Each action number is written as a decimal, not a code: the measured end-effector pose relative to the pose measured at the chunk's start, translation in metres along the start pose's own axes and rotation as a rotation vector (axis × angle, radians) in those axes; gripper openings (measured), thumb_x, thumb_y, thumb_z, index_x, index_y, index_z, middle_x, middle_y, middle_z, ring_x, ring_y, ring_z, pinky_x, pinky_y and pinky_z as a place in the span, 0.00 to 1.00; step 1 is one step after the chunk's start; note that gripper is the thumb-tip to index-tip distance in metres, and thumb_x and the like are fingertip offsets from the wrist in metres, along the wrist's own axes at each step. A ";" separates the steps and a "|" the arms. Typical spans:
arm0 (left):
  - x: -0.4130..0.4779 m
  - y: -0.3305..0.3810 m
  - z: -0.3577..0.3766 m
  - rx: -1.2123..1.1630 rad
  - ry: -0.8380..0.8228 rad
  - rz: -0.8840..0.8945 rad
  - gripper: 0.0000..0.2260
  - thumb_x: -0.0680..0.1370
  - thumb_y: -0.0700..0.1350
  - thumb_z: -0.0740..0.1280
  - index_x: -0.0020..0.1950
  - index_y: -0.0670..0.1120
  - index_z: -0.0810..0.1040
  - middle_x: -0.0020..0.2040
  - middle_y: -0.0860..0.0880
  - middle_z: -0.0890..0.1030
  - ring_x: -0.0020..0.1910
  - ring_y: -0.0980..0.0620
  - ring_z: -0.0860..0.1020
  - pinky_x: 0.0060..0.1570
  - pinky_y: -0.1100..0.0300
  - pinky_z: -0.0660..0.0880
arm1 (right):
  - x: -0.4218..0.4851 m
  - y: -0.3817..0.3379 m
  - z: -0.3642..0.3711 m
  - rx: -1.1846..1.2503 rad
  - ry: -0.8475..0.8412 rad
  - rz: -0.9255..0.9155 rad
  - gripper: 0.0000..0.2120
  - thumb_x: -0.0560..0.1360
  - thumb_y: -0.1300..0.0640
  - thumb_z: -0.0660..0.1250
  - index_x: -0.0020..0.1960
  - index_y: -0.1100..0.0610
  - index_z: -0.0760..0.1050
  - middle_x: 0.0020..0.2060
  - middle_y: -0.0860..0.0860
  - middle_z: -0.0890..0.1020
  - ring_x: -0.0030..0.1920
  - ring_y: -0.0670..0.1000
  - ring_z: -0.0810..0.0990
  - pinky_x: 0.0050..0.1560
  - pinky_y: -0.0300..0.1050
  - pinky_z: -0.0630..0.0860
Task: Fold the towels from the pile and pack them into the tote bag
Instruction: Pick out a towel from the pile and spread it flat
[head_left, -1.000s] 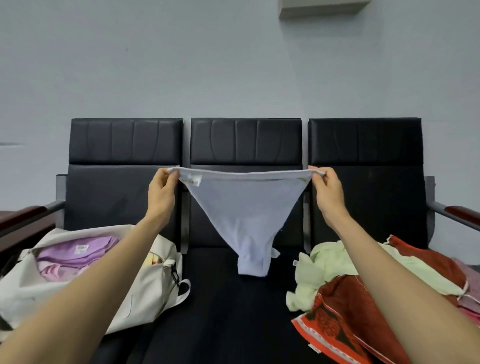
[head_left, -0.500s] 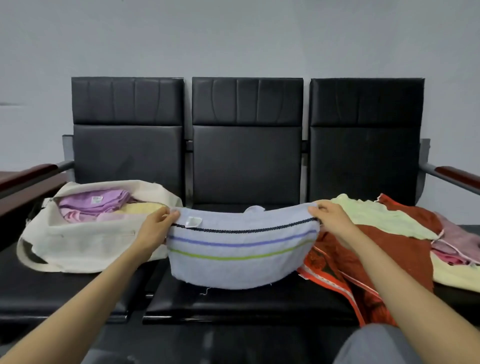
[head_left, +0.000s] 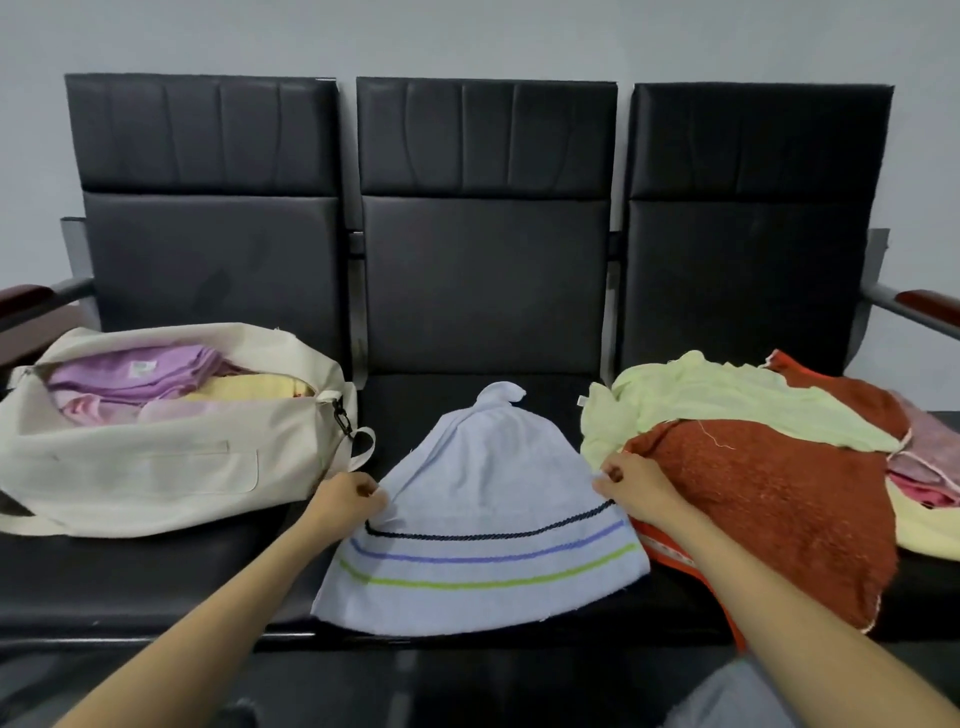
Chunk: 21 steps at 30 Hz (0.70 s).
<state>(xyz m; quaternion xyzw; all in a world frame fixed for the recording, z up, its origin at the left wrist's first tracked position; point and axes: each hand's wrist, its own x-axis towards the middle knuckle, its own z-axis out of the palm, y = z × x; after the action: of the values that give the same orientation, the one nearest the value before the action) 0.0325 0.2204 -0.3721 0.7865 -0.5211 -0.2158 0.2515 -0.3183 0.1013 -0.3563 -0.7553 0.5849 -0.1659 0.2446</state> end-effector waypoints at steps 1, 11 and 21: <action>0.000 -0.001 0.003 0.000 -0.027 0.036 0.07 0.77 0.47 0.68 0.41 0.45 0.80 0.36 0.51 0.79 0.37 0.54 0.76 0.36 0.64 0.69 | 0.000 0.001 0.003 -0.010 -0.007 -0.006 0.08 0.74 0.58 0.68 0.38 0.59 0.73 0.35 0.51 0.75 0.40 0.52 0.75 0.40 0.46 0.67; 0.007 -0.012 0.016 0.341 -0.084 0.428 0.13 0.83 0.47 0.57 0.66 0.52 0.73 0.53 0.55 0.72 0.58 0.54 0.68 0.59 0.61 0.61 | 0.008 -0.001 0.025 -0.112 -0.039 -0.041 0.09 0.73 0.60 0.68 0.39 0.55 0.68 0.31 0.46 0.70 0.36 0.49 0.70 0.31 0.37 0.60; 0.013 -0.021 0.003 0.590 0.182 0.181 0.08 0.81 0.49 0.58 0.54 0.48 0.74 0.54 0.51 0.79 0.57 0.48 0.71 0.54 0.56 0.63 | 0.010 -0.001 0.015 0.046 0.013 -0.017 0.06 0.73 0.60 0.70 0.45 0.56 0.72 0.35 0.48 0.72 0.36 0.48 0.71 0.32 0.37 0.63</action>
<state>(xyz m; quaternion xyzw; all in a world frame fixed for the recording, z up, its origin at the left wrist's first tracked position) 0.0503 0.2150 -0.3887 0.7920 -0.6045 0.0392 0.0764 -0.3069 0.0943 -0.3686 -0.7534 0.5760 -0.1863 0.2567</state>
